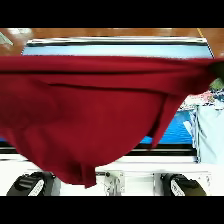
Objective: Fold the shirts.
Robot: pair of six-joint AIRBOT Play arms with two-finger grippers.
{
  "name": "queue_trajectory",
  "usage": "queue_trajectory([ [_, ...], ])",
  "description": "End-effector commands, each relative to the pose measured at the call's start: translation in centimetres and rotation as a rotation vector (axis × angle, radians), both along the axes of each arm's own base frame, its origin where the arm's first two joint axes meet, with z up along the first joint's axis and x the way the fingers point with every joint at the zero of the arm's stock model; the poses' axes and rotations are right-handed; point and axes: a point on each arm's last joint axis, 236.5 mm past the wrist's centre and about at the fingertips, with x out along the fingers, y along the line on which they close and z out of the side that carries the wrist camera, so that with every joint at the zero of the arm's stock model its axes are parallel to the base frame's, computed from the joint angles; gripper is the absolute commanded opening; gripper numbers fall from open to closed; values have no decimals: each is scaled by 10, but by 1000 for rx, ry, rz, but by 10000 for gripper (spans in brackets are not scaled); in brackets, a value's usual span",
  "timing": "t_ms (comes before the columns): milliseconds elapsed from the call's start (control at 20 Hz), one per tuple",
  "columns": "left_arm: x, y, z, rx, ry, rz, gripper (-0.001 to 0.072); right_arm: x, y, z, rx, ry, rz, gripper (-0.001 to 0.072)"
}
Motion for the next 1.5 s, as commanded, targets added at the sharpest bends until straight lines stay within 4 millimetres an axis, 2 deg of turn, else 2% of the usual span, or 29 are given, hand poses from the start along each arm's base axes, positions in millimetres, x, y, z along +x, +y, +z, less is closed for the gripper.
queue_trajectory([
  [0,53,14,-81,73,252,73,38,35,-9,-94,4,275,-33,63],
  [200,135,4,-188,90,509,70,39,126,-7,-200,101,370,-105,63],
  [350,194,-9,-254,67,630,58,39,183,1,-259,193,387,-136,63],
  [400,210,-16,-279,54,670,41,39,198,2,-276,223,386,-158,63],
  [500,228,-35,-330,-2,775,4,39,216,6,-301,276,396,-189,63],
  [600,234,-56,-384,-85,903,-31,39,217,8,-332,289,462,-197,63],
  [700,232,-78,-425,-186,1015,-59,39,213,10,-356,289,524,-198,63],
  [800,229,-99,-445,-294,1082,-76,58,212,13,-360,306,537,-199,69],
  [850,226,-107,-449,-329,1104,-90,200,216,13,-357,310,525,-200,89],
  [900,222,-107,-450,-336,1131,-92,464,217,11,-349,310,522,-191,116],
  [950,218,-104,-448,-336,1153,-89,589,216,8,-339,302,521,-163,387],
  [1000,210,-95,-444,-323,1193,-99,604,213,3,-325,275,516,-102,621],
  [1050,200,-85,-438,-306,1238,-114,604,206,-6,-311,232,519,-38,628],
  [1100,188,-71,-432,-294,1285,-125,605,194,-24,-298,164,539,10,628],
  [1200,163,-43,-422,-292,1344,-125,604,154,-89,-291,-27,649,-25,627],
  [1250,150,-32,-421,-308,1356,-110,605,126,-120,-292,-91,735,-66,625],
  [1300,134,-24,-425,-324,1375,-96,610,110,-132,-292,-33,771,-102,619],
  [1350,114,-21,-435,-342,1403,-84,611,102,-133,-293,74,768,-124,618],
  [1450,77,-30,-468,-421,1448,-90,612,79,-131,-308,255,783,-145,620],
])
